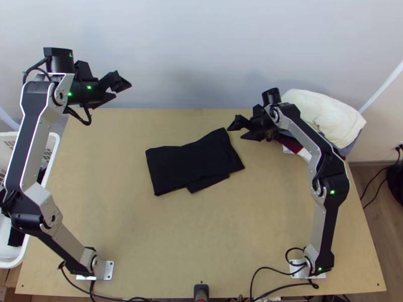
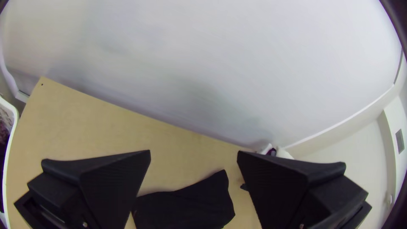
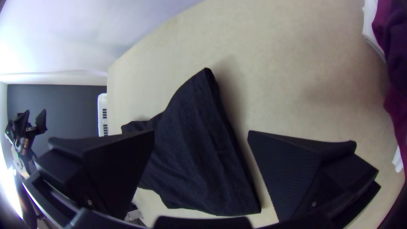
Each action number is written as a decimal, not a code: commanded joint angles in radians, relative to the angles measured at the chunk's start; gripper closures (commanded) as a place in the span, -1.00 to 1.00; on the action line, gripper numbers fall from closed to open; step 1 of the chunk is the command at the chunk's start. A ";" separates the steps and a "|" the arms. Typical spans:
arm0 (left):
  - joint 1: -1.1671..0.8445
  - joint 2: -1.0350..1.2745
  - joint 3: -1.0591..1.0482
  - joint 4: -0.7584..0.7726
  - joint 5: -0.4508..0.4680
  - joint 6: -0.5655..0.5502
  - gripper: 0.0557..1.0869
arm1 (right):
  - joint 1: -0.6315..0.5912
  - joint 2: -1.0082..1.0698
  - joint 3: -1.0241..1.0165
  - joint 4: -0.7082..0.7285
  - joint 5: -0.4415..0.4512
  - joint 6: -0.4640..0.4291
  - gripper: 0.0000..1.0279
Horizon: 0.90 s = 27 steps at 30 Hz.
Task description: Fold the t-shirt
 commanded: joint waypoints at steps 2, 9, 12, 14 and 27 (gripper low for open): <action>0.010 -0.020 0.010 -0.015 -0.012 0.016 -0.92 | 0.010 0.046 0.024 -0.075 -0.061 -0.099 -0.93; 0.005 -0.011 0.030 -0.022 -0.032 0.014 -0.92 | 0.034 0.073 0.011 -0.178 -0.080 -0.250 -0.93; 0.004 -0.012 0.031 -0.027 -0.037 0.014 -0.92 | 0.036 0.081 0.011 -0.178 -0.080 -0.268 -0.93; 0.005 -0.014 0.030 -0.030 -0.040 0.014 -0.92 | 0.039 0.088 0.011 -0.176 -0.080 -0.285 -0.93; 0.019 -0.024 0.030 -0.042 -0.043 0.014 -0.92 | 0.102 0.118 0.001 -0.132 -0.077 -0.296 -0.93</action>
